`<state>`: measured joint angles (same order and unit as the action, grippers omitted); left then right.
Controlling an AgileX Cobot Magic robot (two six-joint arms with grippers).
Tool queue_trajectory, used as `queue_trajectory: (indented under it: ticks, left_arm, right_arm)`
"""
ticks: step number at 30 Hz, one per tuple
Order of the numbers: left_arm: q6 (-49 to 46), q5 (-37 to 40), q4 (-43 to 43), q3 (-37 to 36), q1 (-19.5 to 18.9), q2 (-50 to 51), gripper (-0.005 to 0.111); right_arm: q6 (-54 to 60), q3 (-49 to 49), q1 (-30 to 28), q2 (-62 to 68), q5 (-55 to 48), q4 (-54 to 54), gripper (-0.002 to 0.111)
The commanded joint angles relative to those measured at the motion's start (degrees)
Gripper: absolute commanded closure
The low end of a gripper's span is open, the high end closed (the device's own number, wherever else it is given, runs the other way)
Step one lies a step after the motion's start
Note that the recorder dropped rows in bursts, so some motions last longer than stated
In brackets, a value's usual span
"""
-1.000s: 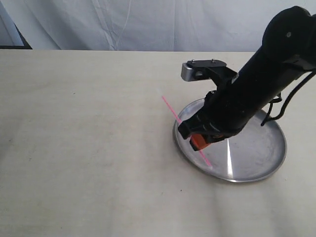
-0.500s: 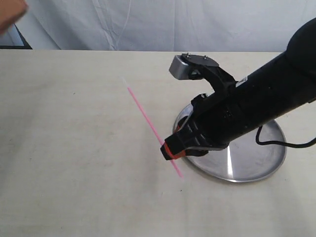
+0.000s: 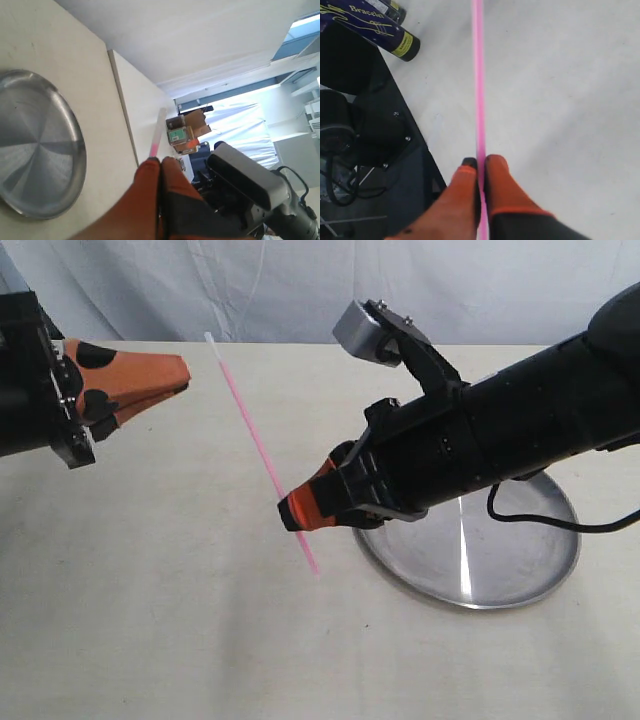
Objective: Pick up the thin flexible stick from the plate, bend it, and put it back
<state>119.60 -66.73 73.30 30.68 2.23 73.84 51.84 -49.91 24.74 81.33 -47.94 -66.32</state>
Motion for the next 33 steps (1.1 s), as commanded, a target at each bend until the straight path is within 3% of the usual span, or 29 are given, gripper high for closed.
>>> queue_trajectory:
  ticks: [1,11,23,27,33]
  left_arm:
    - [-1.8,-0.92,-2.73,0.3,0.26,0.17,0.107]
    - [-1.7,-0.98,1.3,0.3,0.26,0.17,0.103]
    - [-0.28,1.02,4.71,0.3,0.26,0.17,0.05]
    - [0.25,3.79,8.64,0.3,0.26,0.17,0.043]
    - [0.25,5.25,8.57,0.3,0.26,0.17,0.042]
  right_arm:
    - [0.9,0.1,0.04,-0.43,1.18,-1.21,0.109]
    - [0.9,0.1,0.49,1.02,2.72,-1.71,0.109]
    - [3.36,0.1,3.99,6.05,5.55,-5.83,0.109]
    - [3.71,-0.02,3.99,6.08,6.28,-6.74,0.109]
    - [5.34,-0.02,4.09,6.18,5.45,-10.17,0.109]
